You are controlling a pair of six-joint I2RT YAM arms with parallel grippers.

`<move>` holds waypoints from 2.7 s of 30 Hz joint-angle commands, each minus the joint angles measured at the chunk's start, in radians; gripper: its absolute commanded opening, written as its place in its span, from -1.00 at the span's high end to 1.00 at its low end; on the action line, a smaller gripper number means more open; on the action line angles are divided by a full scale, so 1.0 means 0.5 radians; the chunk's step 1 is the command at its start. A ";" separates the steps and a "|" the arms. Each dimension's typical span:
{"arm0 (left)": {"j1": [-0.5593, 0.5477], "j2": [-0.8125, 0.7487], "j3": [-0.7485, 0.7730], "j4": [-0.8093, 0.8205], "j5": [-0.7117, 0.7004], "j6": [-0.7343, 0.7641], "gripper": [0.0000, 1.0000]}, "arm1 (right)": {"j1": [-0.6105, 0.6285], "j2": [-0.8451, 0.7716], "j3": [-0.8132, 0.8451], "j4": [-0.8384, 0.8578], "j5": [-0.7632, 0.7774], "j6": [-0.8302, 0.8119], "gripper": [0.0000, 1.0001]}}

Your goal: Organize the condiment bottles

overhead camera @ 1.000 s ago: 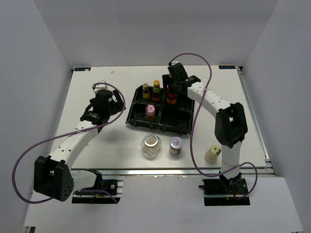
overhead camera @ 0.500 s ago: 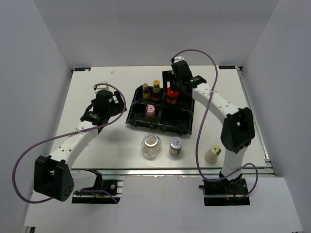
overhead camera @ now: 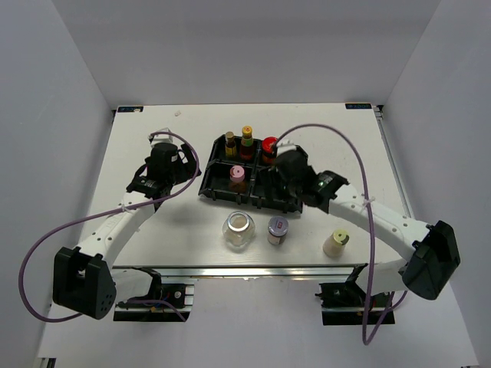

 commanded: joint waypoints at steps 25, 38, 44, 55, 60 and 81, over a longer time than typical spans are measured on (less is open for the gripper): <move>0.015 -0.090 -0.054 0.088 0.092 -0.021 -0.96 | 0.446 -0.024 -0.553 -0.124 -0.120 0.428 -0.79; 0.012 -0.084 -0.057 0.085 0.092 -0.021 -0.96 | 0.455 0.034 -0.465 -0.139 0.033 0.432 -0.76; 0.015 -0.121 -0.072 0.094 0.089 -0.018 -0.96 | 0.458 0.028 -0.461 -0.096 0.051 0.422 -0.71; 0.015 -0.139 -0.069 0.076 0.068 -0.015 -0.96 | 0.455 -0.150 -0.250 -0.210 0.058 0.352 0.54; 0.012 -0.152 -0.060 0.054 0.043 -0.015 -0.96 | 0.440 -0.239 -0.014 -0.240 0.278 0.245 0.67; 0.015 -0.161 -0.063 0.042 -0.037 0.003 -0.96 | -0.582 0.521 0.686 0.158 -0.012 -0.271 0.81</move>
